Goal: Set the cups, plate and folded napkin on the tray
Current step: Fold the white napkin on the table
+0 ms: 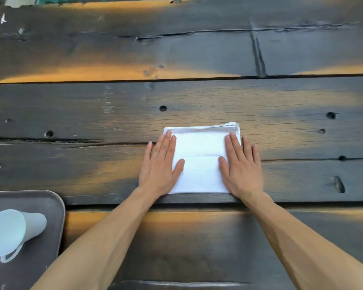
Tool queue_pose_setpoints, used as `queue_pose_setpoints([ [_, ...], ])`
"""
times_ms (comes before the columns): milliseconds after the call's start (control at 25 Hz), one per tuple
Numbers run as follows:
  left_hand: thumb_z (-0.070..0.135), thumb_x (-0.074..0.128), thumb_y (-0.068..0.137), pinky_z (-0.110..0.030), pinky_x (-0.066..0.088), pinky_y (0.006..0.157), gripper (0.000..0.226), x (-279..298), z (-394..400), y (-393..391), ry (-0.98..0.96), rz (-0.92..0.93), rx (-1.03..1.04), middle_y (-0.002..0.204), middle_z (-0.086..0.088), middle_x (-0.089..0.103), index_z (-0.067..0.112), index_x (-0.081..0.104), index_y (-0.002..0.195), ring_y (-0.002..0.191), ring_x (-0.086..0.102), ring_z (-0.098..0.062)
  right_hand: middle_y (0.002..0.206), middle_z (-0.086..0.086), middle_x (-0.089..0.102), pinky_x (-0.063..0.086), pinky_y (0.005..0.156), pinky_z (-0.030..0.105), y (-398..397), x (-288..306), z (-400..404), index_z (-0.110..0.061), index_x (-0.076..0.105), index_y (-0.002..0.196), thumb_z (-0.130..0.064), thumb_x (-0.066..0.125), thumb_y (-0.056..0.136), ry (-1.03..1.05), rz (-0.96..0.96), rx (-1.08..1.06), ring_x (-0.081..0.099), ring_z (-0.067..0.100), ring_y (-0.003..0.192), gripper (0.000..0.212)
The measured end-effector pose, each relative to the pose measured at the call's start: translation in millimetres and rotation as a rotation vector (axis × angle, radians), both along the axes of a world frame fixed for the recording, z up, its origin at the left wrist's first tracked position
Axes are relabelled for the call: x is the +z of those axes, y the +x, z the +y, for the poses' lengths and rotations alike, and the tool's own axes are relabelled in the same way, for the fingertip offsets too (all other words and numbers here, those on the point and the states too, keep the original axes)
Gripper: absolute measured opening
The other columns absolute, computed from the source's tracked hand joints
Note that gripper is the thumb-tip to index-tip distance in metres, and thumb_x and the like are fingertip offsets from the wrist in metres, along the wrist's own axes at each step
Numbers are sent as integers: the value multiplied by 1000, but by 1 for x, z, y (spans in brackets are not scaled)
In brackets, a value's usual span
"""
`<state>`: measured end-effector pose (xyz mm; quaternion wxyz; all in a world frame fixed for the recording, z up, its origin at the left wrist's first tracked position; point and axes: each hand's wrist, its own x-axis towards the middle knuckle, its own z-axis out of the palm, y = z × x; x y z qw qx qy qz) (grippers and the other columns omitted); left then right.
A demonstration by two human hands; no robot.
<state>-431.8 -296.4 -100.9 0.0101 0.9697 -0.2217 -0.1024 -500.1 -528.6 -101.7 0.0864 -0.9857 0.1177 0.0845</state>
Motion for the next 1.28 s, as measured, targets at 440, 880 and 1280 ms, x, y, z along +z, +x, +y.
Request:
queue_pose_setpoints([
  [440, 38, 12, 102, -48, 11, 121, 59, 2, -47, -62, -88, -35, -31, 164, -4, 9, 13, 13, 155, 151, 6, -20, 164, 6, 12, 11, 122, 52, -28, -7, 55, -12, 15, 156, -42, 17, 102, -49, -57, 155, 6, 28, 152, 62],
  [880, 52, 29, 98, -47, 15, 118, 59, 9, 45, -18, -108, -39, -70, 153, -6, 36, 15, 44, 141, 143, 28, -27, 153, 7, 38, 40, 90, 48, -16, 17, 21, -15, 32, 150, -45, 37, 96, -153, -50, 153, 46, 33, 130, 62],
  [1280, 23, 74, 80, -34, 38, 63, 33, 67, -31, 126, 39, 288, -89, 97, -2, 58, 21, 44, 93, 87, 56, -27, 132, 8, 53, 43, 90, 47, 110, 55, -44, -28, 45, 138, -17, 53, 91, -165, 188, 240, 49, 33, 118, 49],
])
